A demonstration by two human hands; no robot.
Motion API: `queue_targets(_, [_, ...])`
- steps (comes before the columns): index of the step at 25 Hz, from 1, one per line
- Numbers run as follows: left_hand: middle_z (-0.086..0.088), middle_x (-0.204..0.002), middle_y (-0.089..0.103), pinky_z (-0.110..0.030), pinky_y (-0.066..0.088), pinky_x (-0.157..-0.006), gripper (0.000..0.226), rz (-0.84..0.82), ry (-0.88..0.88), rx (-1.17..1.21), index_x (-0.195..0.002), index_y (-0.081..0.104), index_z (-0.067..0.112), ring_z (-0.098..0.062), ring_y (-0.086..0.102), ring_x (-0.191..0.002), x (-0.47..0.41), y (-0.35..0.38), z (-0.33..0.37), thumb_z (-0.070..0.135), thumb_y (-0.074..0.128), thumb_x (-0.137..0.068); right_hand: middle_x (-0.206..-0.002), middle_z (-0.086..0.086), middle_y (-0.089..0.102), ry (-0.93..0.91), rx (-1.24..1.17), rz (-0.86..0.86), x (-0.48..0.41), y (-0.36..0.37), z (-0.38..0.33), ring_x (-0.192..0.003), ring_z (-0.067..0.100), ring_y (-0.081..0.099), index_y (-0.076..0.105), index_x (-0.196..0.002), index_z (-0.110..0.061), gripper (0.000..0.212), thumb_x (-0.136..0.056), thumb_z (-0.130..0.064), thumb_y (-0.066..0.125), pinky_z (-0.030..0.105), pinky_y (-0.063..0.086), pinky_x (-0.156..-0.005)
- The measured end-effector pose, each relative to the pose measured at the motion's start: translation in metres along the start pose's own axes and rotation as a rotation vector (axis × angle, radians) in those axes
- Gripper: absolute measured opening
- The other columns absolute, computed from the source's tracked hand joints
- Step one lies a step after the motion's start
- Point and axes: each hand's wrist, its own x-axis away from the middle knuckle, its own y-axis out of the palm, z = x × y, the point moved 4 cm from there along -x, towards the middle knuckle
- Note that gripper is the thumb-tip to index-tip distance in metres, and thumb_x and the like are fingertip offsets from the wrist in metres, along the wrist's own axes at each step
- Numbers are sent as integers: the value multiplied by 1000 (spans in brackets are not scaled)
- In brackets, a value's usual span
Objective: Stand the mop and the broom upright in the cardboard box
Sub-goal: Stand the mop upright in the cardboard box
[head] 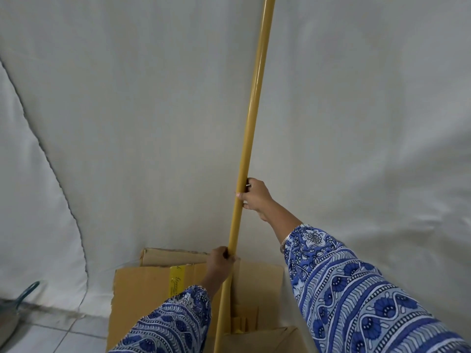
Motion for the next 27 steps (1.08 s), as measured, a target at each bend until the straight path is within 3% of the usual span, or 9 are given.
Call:
queue_targets(4, [-14,-89,62,-43,54,-80,19,-14,-14,1,-103,60,-2,-26,59,-82,-8,5,1,10,56,-87,-131,17,54,21,9,-32,-8,-1,0,-120,31,54,45,-132,-4,49,-85,-6,60,46,46,-103])
queue_targets(12, [-8,-94,53,-23,43,-58,31,-29,-101,64,-118,49,0,-13,49,-73,0,8,9,15,52,-90,-141,14,46,47,35,-77,-2,2,2,-128,30,47,31,-141,-6,58,-89,-16,57,41,40,-106])
queue_targets(15, [-15,-117,53,-27,43,-73,43,-19,-109,58,-130,39,0,-16,49,-88,9,0,11,17,50,-92,-152,14,32,77,33,-82,6,2,7,-137,31,37,18,-147,-7,69,-91,-18,55,42,34,-111])
queue_targets(17, [-17,-135,46,-32,42,-87,47,4,-102,47,-133,36,1,-25,50,-109,15,-11,11,19,50,-92,-154,15,28,86,30,-58,12,1,9,-138,32,35,17,-148,-7,69,-91,-17,55,44,34,-111])
queue_targets(19, [-18,-139,43,-39,40,-101,46,35,-98,38,-131,39,1,-30,43,-126,20,-30,7,20,52,-91,-152,16,30,70,28,-12,20,4,8,-136,32,37,20,-146,-6,66,-91,-15,55,42,36,-108])
queue_targets(23, [-20,-136,47,-43,41,-104,44,112,-101,-5,-126,45,-1,-32,45,-124,26,-89,-8,22,53,-90,-140,17,45,4,89,213,37,16,4,-124,33,50,37,-136,-5,50,-90,-13,54,41,44,-99])
queue_targets(27, [-21,-131,52,-42,44,-101,40,191,-122,-25,-123,50,-1,-33,51,-119,35,-163,-44,21,56,-89,-131,17,55,-3,107,273,52,60,1,-118,34,55,48,-127,-4,40,-88,-13,53,40,46,-96])
